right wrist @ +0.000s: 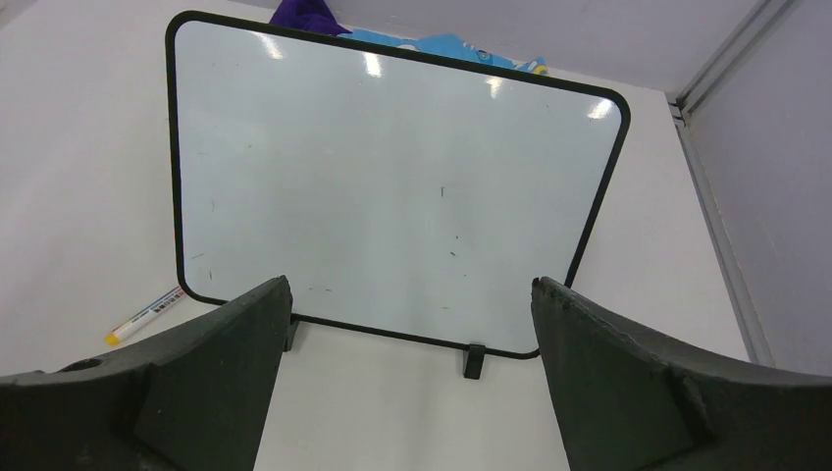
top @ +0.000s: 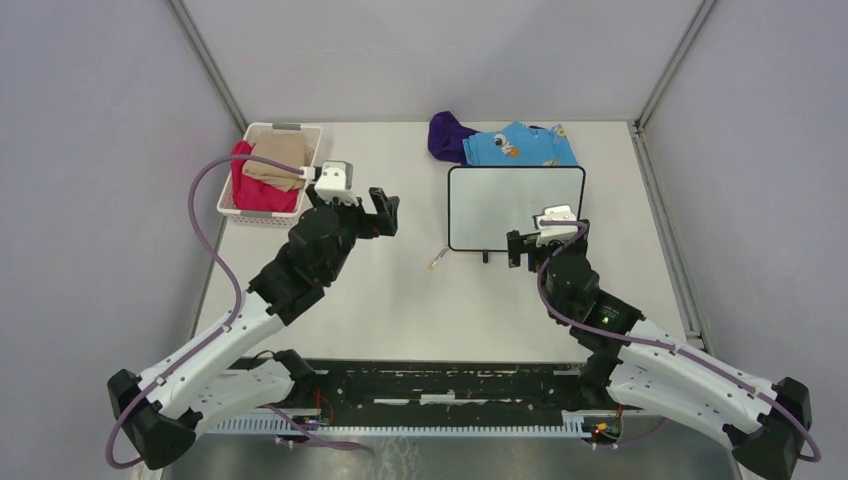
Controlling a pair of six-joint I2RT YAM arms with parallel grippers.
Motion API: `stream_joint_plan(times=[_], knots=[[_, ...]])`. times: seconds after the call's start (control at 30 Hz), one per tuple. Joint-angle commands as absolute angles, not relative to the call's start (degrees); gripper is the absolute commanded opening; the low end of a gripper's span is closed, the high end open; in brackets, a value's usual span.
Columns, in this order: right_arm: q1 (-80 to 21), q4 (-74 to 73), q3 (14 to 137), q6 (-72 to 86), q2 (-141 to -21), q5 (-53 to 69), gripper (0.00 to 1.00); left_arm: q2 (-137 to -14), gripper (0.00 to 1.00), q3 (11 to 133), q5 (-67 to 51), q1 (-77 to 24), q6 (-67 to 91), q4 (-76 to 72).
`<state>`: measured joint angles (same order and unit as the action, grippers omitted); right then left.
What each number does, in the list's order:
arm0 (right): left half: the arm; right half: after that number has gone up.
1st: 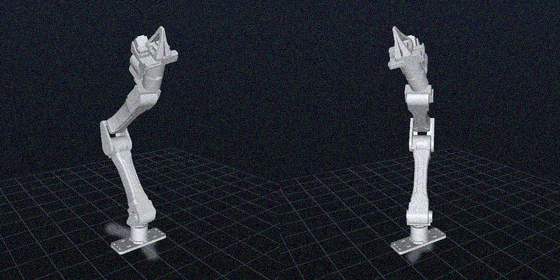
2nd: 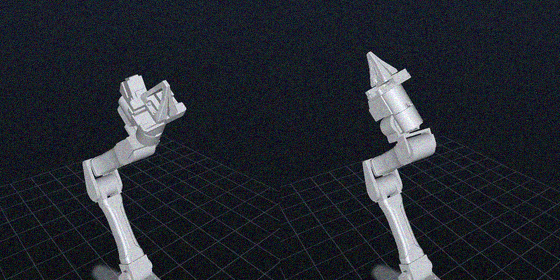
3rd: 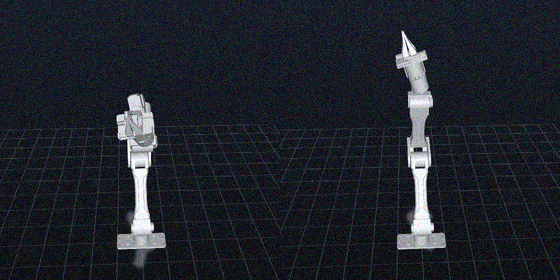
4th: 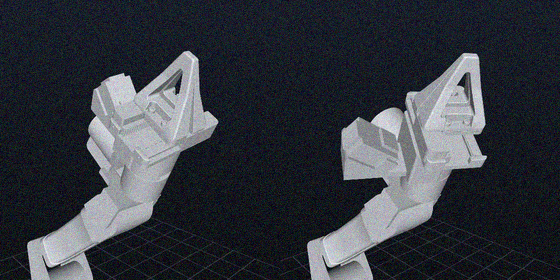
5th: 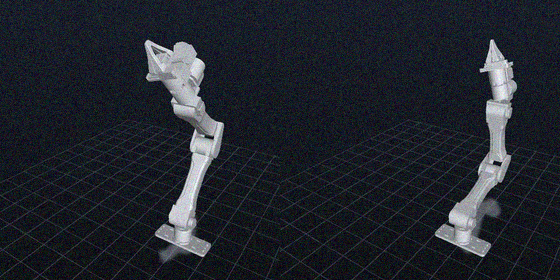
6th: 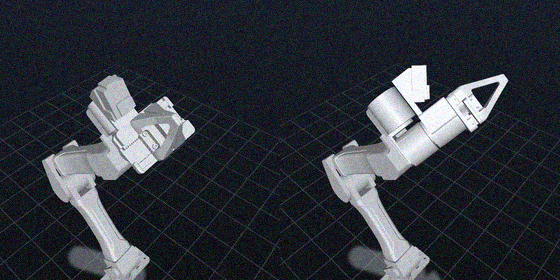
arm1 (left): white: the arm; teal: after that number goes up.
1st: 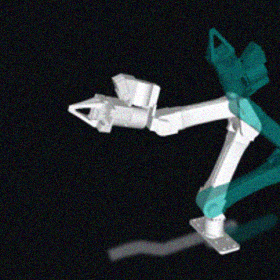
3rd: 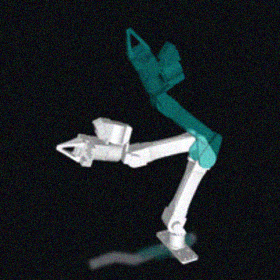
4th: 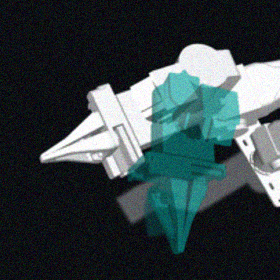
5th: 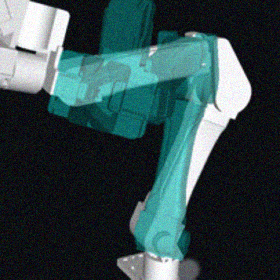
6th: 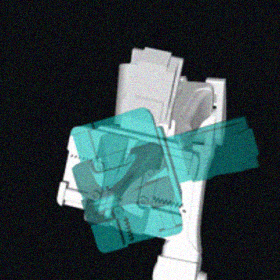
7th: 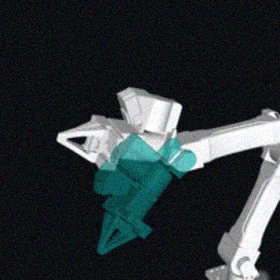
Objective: Write a sentence on the whiteboard
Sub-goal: Move the whiteboard stand to the center of the board.
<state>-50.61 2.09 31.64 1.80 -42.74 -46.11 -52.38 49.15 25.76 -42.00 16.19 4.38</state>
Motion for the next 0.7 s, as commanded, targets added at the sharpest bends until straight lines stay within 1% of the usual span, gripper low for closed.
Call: stream_joint_plan(times=[0.0,0.3,0.47,0.6,0.67], knots=[[-50.5,3.9,31.7,1.5,-42.3,-45.8,0.98,-52.0,1.00,50.4,29.0,-42.3,14.4,2.9],[-50.5,4.3,31.7,0.7,-42.7,-46.2,0.98,-52.4,1.00,50.7,27.5,-42.3,14.6,3.0],[-50.5,7.0,30.4,2.0,-42.9,-51.9,0.98,-52.5,1.00,50.7,27.2,-42.2,14.7,2.8],[-50.5,10.2,28.7,-1.0,-42.7,-52.9,0.98,-52.4,1.00,50.5,27.0,-42.3,14.8,2.6],[-50.4,8.2,29.4,-1.1,-43.4,-52.5,0.98,-52.1,1.00,50.3,27.0,-42.3,14.8,2.4]])
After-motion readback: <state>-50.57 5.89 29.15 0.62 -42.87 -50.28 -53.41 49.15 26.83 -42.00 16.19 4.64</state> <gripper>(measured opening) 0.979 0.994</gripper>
